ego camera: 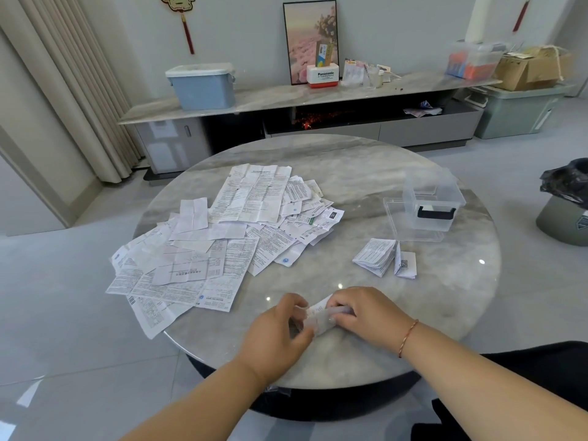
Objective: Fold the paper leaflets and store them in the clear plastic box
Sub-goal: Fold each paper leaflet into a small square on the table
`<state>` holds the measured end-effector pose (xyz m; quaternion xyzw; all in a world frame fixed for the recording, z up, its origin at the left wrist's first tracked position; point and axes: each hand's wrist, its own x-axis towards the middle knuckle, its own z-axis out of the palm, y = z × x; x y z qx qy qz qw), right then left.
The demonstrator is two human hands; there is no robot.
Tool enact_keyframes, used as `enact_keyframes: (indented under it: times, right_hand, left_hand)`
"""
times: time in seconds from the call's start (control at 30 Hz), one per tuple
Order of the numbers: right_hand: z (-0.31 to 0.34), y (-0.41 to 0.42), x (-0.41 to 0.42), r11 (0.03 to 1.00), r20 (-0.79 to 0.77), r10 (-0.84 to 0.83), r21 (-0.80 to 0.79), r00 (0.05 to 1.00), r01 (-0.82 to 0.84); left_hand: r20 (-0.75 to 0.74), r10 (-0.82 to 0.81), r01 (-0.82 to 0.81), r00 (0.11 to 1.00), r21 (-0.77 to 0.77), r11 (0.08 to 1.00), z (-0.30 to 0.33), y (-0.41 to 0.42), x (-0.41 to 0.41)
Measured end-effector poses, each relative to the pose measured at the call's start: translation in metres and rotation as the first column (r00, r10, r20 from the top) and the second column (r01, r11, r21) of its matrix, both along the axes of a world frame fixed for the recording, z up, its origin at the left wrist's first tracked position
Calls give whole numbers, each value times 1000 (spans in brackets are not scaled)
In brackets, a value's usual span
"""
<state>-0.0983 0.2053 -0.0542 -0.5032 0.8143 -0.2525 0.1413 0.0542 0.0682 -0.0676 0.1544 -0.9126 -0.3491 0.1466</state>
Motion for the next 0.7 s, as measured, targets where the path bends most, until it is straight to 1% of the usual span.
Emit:
enact_keyframes:
  times: [0.07,0.1,0.17,0.23,0.3,0.37,0.4,0.43,0.5,0.53,0.57,0.6,0.63,0.67,0.7]
  right_hand:
    - [-1,-5,2,995,120,-101,-9,988,102]
    - [-2,-8,3,988,157,-150,-6,976,152]
    - [-5,-14,2,973,140,-231,39,963,228]
    - [-6,-19,4,958,97,-284,74,954,278]
    - [-5,-22,3,947,92,-314,100,945,305]
    - [-2,-23,1,931,143,-359,127,922,342]
    - [-1,-24,0,919,210,-393,132,895,373]
    - [-1,-24,1,903,315,-429,137,847,407]
    - [1,-25,7,877,558,-460,161,691,453]
    - [2,-24,10,871,648,-453,175,612,460]
    - [6,-21,12,874,700,-433,172,568,454]
    - [10,-17,13,890,722,-395,146,569,433]
    - [14,-13,10,916,705,-341,101,622,388]
    - [16,-7,5,952,629,-270,61,729,300]
    - [19,-1,0,984,489,-174,51,855,171]
  left_hand:
    - [-12,169,-167,986,87,982,-1,8,-6]
    - [-9,222,-220,975,92,971,-2,10,-9]
    - [-26,264,-263,964,27,964,-4,12,-9]
    - [-125,224,-242,967,-160,957,-9,11,-9]
    - [-216,106,-177,970,-338,924,-14,12,-8]
    - [-186,9,-86,982,-408,909,-15,17,-7]
    - [-153,-12,-54,988,-422,905,-15,19,-7]
    - [-126,-19,-37,992,-432,901,-15,20,-8]
    - [-107,-14,-35,994,-438,898,-15,20,-11]
    - [-108,-2,-43,994,-420,907,-15,20,-12]
    - [-106,16,-55,994,-383,922,-15,19,-13]
    - [-104,40,-72,994,-329,941,-15,19,-14]
    - [-99,72,-96,992,-261,961,-15,19,-13]
    - [-84,104,-118,991,-190,975,-14,18,-12]
    - [-64,121,-129,991,-129,983,-14,17,-11]
